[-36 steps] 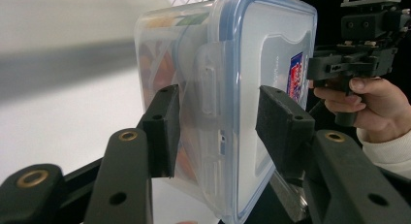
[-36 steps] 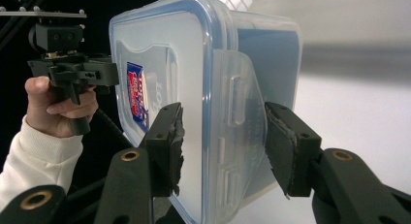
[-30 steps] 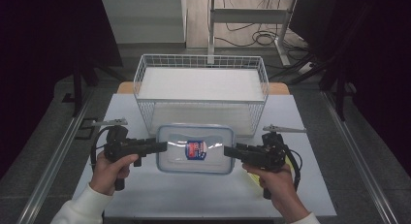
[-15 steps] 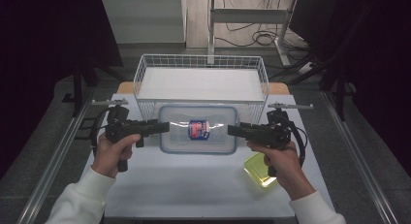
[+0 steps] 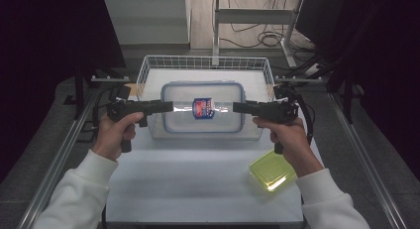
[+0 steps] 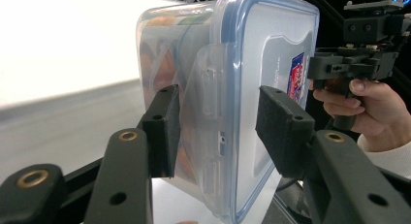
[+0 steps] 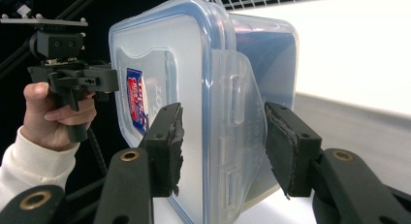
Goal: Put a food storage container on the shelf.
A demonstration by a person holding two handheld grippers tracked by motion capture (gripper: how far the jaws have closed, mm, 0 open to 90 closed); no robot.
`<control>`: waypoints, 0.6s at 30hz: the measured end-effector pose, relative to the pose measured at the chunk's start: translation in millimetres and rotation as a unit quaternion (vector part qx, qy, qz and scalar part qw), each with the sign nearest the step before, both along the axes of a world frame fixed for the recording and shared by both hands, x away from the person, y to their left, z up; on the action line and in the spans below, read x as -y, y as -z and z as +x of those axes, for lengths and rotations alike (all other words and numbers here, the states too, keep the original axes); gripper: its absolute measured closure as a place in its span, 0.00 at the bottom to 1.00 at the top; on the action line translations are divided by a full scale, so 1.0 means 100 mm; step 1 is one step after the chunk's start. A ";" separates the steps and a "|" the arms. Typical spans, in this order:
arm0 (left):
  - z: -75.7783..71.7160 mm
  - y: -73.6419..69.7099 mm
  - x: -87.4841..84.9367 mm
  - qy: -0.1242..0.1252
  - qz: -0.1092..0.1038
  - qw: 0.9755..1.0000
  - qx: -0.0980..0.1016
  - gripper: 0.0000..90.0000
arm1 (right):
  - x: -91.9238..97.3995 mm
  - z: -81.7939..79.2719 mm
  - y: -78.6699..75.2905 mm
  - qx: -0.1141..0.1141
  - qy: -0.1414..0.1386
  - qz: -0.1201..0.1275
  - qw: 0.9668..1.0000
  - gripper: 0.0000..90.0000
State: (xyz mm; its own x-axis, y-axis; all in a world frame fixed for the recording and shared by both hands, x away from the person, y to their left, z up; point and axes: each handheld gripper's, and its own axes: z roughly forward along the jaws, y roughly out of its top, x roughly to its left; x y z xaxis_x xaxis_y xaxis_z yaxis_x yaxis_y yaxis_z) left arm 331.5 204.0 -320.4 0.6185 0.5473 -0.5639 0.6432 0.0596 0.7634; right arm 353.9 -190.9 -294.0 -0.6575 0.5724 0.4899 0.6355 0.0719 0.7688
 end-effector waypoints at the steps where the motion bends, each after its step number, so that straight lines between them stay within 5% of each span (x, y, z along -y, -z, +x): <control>1: 0.03 -0.02 -0.01 -0.001 0.000 1.000 0.000 0.58 | -0.01 0.03 -0.02 0.000 0.000 0.000 1.000 0.56; 11: 0.46 -0.18 -0.05 -0.012 0.004 1.000 -0.002 0.58 | -0.08 0.53 -0.19 -0.008 -0.006 0.000 1.000 0.55; 18: 0.77 -0.18 -0.08 -0.020 0.009 1.000 -0.016 0.58 | -0.11 0.90 -0.12 -0.023 -0.006 0.014 1.000 0.55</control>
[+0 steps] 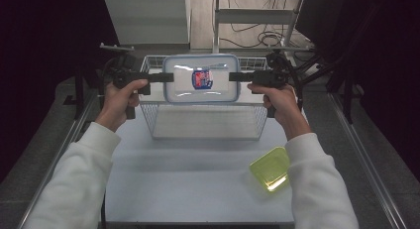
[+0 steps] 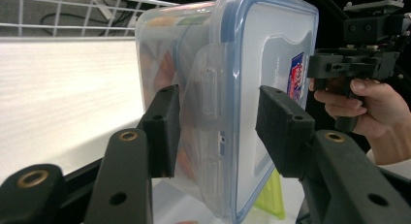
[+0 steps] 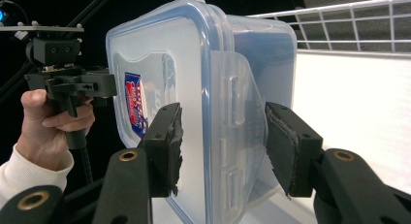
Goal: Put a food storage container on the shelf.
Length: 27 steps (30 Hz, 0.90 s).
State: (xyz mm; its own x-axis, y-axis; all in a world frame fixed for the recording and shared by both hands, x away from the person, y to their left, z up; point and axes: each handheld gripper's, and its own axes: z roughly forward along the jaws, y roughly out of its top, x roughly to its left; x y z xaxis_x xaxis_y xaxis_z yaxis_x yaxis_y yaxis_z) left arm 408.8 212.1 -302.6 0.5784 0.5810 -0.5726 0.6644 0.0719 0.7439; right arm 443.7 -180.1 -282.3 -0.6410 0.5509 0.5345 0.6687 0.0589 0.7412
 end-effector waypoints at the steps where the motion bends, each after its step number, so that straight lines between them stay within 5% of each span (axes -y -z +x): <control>1: 0.04 0.02 0.00 0.000 -0.002 1.000 -0.003 0.58 | 0.00 0.04 0.01 -0.004 0.001 0.001 1.000 0.55; 13: 0.35 0.14 -0.01 -0.004 -0.019 0.999 -0.041 0.58 | 0.01 0.31 0.17 -0.039 0.019 0.011 0.999 0.55; 20: 0.53 0.21 -0.04 -0.018 -0.057 0.995 -0.084 0.58 | 0.01 0.42 0.22 -0.079 0.043 0.029 0.996 0.54; 27: 0.63 0.29 -0.05 -0.025 -0.076 0.992 -0.102 0.57 | 0.00 0.51 0.29 -0.108 0.074 0.053 0.990 0.53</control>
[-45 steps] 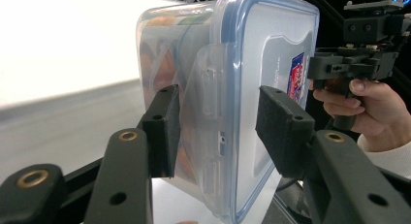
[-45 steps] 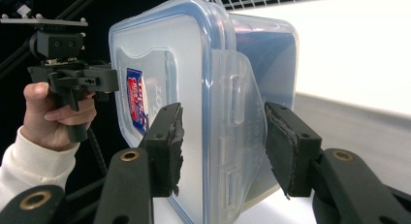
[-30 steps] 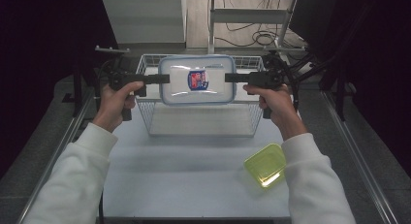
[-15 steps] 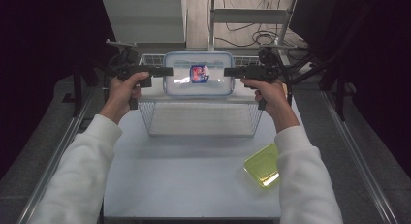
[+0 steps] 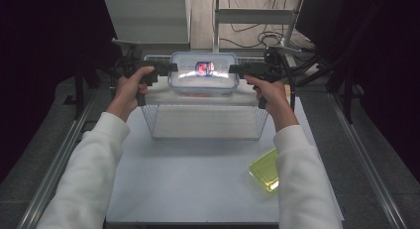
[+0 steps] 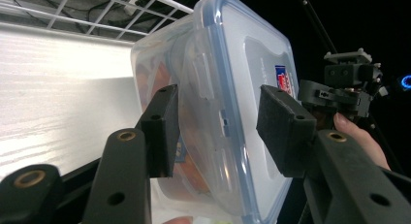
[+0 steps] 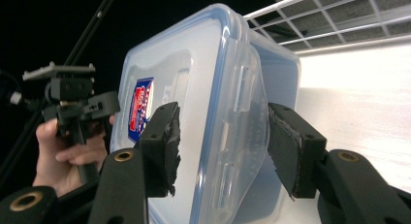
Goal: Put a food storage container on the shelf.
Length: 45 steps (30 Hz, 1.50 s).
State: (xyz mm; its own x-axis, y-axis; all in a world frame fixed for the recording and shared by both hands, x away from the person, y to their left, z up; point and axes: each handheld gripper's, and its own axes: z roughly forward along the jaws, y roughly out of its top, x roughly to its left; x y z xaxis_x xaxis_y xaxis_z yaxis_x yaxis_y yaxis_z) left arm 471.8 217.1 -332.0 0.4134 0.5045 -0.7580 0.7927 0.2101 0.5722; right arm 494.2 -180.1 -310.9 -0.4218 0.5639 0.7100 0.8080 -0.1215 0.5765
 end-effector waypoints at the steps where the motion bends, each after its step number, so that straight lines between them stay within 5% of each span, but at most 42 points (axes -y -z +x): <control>1: 0.01 0.01 0.00 -0.003 -0.002 1.000 -0.003 0.56 | 0.00 0.02 0.02 -0.011 0.010 0.007 1.000 0.53; 6: 0.05 0.04 0.02 -0.013 0.002 1.000 -0.006 0.53 | -0.02 0.05 0.06 -0.031 0.040 0.019 0.999 0.52; 8: 0.04 0.03 0.05 -0.029 0.021 0.999 0.002 0.52 | -0.03 0.06 0.08 -0.041 0.052 0.022 0.998 0.51; 14: 0.00 0.01 0.09 -0.033 0.037 0.999 0.018 0.44 | -0.03 0.00 0.06 -0.014 0.082 0.004 0.997 0.50; 19: -0.08 -0.06 0.08 -0.042 0.045 0.997 0.046 0.37 | 0.00 -0.07 -0.03 0.013 0.082 0.015 0.996 0.47; 26: -0.39 -0.25 0.08 -0.043 0.072 0.991 0.105 0.32 | 0.02 -0.36 -0.19 0.066 0.073 -0.003 0.995 0.37; 27: -0.55 -0.33 0.10 -0.043 0.083 0.988 0.124 0.31 | 0.05 -0.48 -0.25 0.086 0.066 -0.015 0.994 0.36; 29: -0.67 -0.37 0.13 -0.043 0.092 0.986 0.134 0.29 | 0.07 -0.55 -0.26 0.096 0.059 -0.019 0.994 0.35; 36: -1.17 -0.24 0.20 -0.014 0.147 0.974 0.172 0.24 | 0.25 -0.91 -0.16 0.137 0.016 -0.020 0.990 0.32; 45: -1.65 0.25 0.19 0.014 0.147 0.976 0.162 0.25 | 0.46 -1.42 0.15 0.182 -0.026 -0.064 0.981 0.32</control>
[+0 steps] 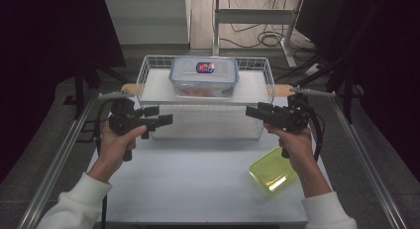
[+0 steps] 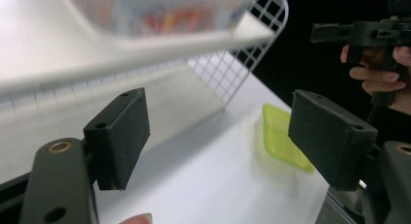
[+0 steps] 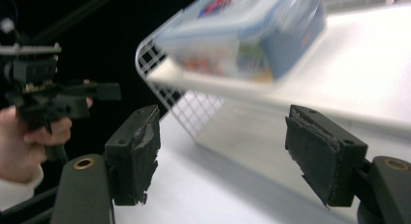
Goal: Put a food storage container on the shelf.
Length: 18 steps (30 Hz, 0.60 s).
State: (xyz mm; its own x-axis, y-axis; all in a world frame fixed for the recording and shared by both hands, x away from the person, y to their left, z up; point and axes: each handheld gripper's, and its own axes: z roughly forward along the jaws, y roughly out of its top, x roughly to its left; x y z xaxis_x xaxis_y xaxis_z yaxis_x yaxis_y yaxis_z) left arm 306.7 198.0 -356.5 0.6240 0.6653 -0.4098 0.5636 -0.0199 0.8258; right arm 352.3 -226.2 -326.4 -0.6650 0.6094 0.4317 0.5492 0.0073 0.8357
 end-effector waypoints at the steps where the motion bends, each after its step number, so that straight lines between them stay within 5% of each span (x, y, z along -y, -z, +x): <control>1: -0.05 0.05 0.00 -0.003 0.002 1.000 -0.001 0.25 | 0.01 -0.06 0.04 0.005 -0.004 -0.011 1.000 0.32; 5: -0.24 0.30 -0.02 0.004 0.011 1.000 -0.012 0.26 | 0.03 -0.27 0.24 0.016 -0.013 -0.052 0.998 0.32; 18: -0.58 0.96 -0.03 0.017 0.048 0.998 -0.045 0.26 | 0.01 -0.72 0.83 -0.013 -0.047 -0.138 0.989 0.33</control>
State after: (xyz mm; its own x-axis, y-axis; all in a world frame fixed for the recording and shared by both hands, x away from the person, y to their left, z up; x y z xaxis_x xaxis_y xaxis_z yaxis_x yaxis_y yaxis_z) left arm 249.0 201.4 -452.9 0.6108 0.6829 -0.4006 0.6330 -0.1173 0.7652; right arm 280.1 -227.2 -409.7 -0.7152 0.6425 0.2752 0.5570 0.2860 0.7797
